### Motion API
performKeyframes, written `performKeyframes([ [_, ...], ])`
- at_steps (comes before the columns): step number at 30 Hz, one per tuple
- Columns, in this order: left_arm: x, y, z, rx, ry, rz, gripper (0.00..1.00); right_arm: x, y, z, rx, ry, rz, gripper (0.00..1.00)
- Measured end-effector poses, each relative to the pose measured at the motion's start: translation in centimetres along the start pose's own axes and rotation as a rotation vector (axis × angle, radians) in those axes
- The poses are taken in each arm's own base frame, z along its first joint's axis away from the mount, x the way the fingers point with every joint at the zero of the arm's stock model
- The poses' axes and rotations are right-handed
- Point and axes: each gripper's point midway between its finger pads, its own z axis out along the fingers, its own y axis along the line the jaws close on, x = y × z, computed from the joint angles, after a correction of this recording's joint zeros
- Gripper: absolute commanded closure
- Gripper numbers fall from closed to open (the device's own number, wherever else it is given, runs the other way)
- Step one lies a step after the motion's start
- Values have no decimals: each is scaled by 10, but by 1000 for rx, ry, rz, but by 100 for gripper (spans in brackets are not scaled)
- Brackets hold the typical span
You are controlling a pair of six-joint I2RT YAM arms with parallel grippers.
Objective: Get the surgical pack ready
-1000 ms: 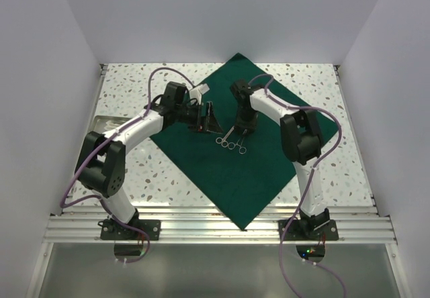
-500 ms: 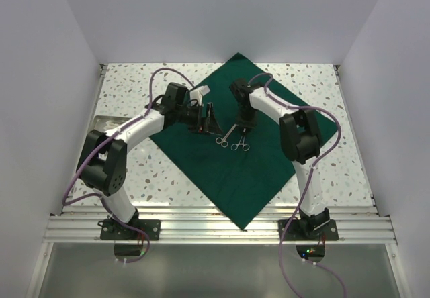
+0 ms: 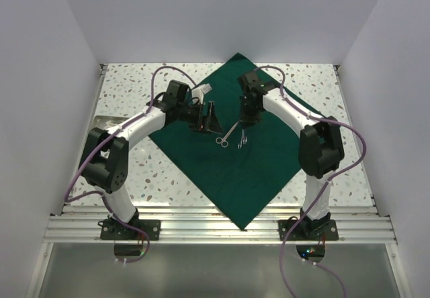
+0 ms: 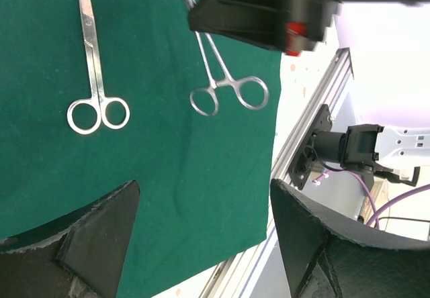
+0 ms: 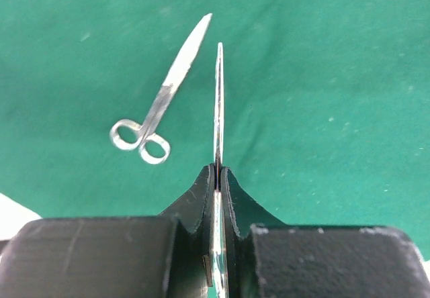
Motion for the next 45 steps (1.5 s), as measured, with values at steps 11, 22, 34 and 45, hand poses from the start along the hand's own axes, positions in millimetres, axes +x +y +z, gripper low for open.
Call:
performKeyframes([
  [11,-6,-13,5,95,-11,11,16,13,51,-12,-353,7,-48,100],
  [22,-4,-33,-8,154,-33,34,19,-3,112,-99,-788,-82,-116,100],
  [34,-8,-51,-19,108,-105,-66,41,24,116,-120,-852,-72,-127,100],
  [45,4,-49,-14,91,-90,-161,100,21,124,-128,-863,-108,-98,100],
])
